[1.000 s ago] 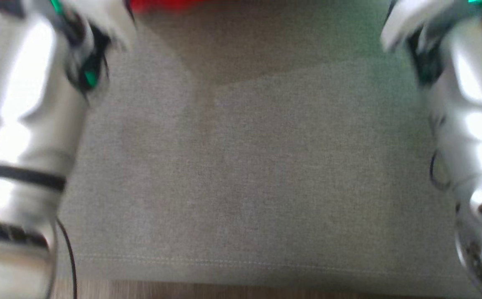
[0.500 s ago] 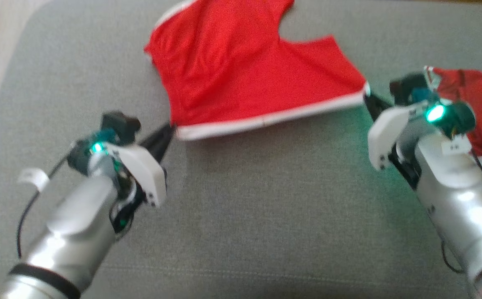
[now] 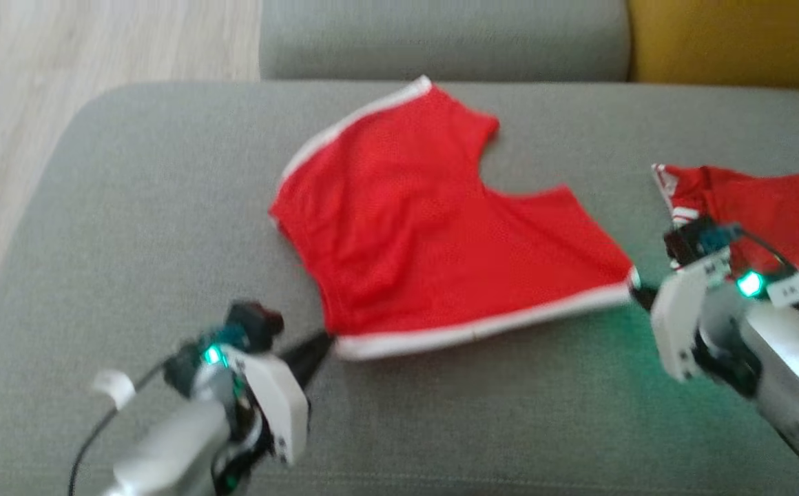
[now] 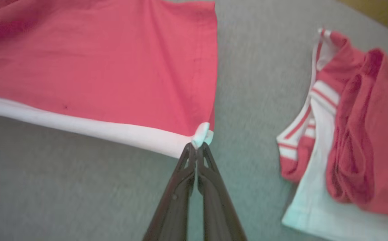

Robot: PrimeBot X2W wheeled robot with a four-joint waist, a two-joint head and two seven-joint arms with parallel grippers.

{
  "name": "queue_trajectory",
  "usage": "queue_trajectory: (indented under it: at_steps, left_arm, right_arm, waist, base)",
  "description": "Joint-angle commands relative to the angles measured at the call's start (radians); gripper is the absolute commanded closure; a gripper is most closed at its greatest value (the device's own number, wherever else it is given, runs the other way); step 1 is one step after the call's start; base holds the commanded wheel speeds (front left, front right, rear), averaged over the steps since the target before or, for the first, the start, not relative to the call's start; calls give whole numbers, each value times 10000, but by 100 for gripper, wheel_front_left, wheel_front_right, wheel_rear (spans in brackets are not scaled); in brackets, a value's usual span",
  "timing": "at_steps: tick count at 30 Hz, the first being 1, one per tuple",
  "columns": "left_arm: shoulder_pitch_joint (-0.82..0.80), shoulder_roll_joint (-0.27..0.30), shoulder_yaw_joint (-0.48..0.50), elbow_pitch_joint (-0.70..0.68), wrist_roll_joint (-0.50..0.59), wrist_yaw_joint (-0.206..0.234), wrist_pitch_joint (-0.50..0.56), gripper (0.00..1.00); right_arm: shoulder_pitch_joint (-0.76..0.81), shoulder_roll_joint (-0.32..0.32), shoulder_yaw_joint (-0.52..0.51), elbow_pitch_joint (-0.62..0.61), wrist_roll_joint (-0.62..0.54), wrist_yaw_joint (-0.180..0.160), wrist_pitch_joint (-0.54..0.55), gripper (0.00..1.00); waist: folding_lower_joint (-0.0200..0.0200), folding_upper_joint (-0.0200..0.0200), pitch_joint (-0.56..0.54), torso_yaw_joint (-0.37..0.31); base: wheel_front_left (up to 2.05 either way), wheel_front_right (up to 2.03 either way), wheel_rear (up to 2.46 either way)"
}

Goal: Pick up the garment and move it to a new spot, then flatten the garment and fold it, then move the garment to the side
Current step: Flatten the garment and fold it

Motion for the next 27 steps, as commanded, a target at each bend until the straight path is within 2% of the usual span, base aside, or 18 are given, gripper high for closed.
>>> queue_trajectory:
  at_steps: [1, 5, 10, 11, 15, 20, 27]
  left_arm:
    - [108, 392, 229, -606, -340, 12, 209, 100]
    - [917, 693, 100, -1681, -822, 13, 701, 100]
    - [1781, 1284, 15, -3232, -1173, 238, 1150, 100]
    - [1781, 1284, 15, -3232, -1173, 238, 1150, 100]
    - [2160, 1658, 161, -4391, -1463, 583, 1405, 100]
    - [1965, 1874, 503, -5312, -1558, 935, 1482, 100]
    - [1015, 1708, 1004, -5829, -1690, 965, 1524, 100]
  right_arm:
    - [259, -803, 362, -809, 633, -9, 535, 100]
    - [664, -1893, 959, -2204, 1714, -9, 1513, 100]
    - [1034, -3088, 1425, -3621, 2770, -9, 2753, 100]
    - [1034, -3088, 1425, -3621, 2770, -9, 2753, 100]
    - [1066, -3745, 1290, -4454, 3312, -9, 3228, 100]
    - [649, -3951, 847, -4930, 3368, -9, 3302, 100]
    - [-685, -3692, 118, -4877, 3347, -9, 3663, 100]
  waist:
    - [0, -1, -464, -117]
    - [0, -1, -769, -202]
    - [0, -1, -1014, -177]
    - [0, -1, -1014, -177]
    - [0, -1, -1037, 35]
    - [0, -1, -883, 459]
    - [0, -1, -172, 1249]
  base:
    - [0, 0, 0]
    - [0, 0, 0]
    - [0, 0, 0]
    - [0, 0, 0]
    - [0, 0, 0]
    - [0, 0, 0]
    - [0, 0, 0]
